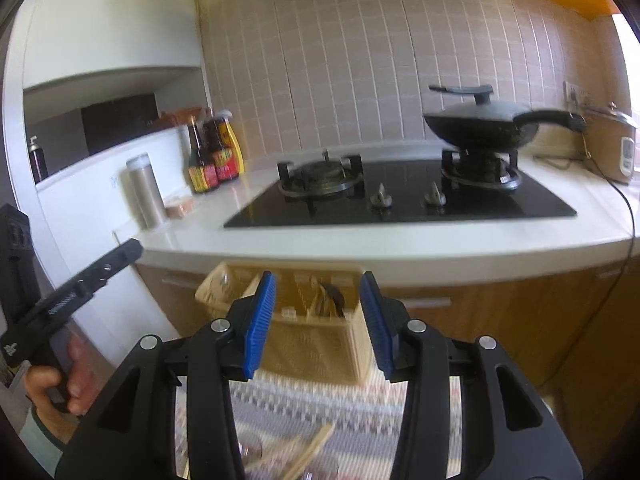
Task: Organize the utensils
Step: 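Grasp a clear spoon with the right tool while the left tool grasps a wooden chopstick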
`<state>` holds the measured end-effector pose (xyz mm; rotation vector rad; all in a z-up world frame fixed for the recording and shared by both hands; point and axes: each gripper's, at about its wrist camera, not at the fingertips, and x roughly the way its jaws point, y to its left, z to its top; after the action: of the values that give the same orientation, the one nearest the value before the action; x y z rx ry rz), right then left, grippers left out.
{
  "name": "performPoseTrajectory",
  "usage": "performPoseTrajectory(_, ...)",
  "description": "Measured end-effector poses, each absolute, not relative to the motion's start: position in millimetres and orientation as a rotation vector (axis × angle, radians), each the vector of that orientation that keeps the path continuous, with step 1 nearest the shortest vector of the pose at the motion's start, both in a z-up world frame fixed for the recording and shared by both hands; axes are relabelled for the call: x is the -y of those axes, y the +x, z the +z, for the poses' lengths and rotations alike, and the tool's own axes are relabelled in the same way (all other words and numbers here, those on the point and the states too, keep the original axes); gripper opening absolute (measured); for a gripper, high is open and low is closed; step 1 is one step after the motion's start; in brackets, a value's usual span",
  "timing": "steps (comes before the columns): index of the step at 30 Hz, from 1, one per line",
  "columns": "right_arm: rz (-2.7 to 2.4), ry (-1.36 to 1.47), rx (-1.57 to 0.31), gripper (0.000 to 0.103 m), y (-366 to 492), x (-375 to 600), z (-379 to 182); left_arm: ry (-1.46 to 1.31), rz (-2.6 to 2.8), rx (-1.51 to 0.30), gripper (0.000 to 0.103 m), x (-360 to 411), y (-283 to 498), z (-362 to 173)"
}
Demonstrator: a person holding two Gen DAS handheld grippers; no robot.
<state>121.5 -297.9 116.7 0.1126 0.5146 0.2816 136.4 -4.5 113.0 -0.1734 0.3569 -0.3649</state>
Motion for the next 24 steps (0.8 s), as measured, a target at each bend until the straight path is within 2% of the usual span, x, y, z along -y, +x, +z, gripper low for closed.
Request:
performPoseTrajectory(6, 0.279, 0.125, -0.809, 0.041, 114, 299, 84, -0.064, -0.426, -0.570, 0.042, 20, 108, 93)
performPoseTrajectory(9, 0.272, 0.133, -0.976, 0.041, 115, 299, 54, -0.027, -0.495, -0.709, 0.042, 31, 103, 69)
performPoseTrajectory(16, 0.286, 0.181, -1.221, 0.040, 108, 300, -14, 0.041, -0.610, -1.019, 0.039, 63, 109, -3)
performPoseTrajectory(19, 0.297, 0.215, -1.290, 0.040, 102, 299, -37, 0.087, -0.606, -1.057, 0.039, 72, 109, -22)
performPoseTrajectory(22, 0.305, 0.212, -1.319, 0.034, 96, 296, -51, 0.110, -0.580, -1.077, 0.038, 76, 111, -36)
performPoseTrajectory(24, 0.304, 0.195, -1.327, 0.030, 92, 292, -54, 0.120, -0.584, -1.091, 0.033, 79, 111, -42)
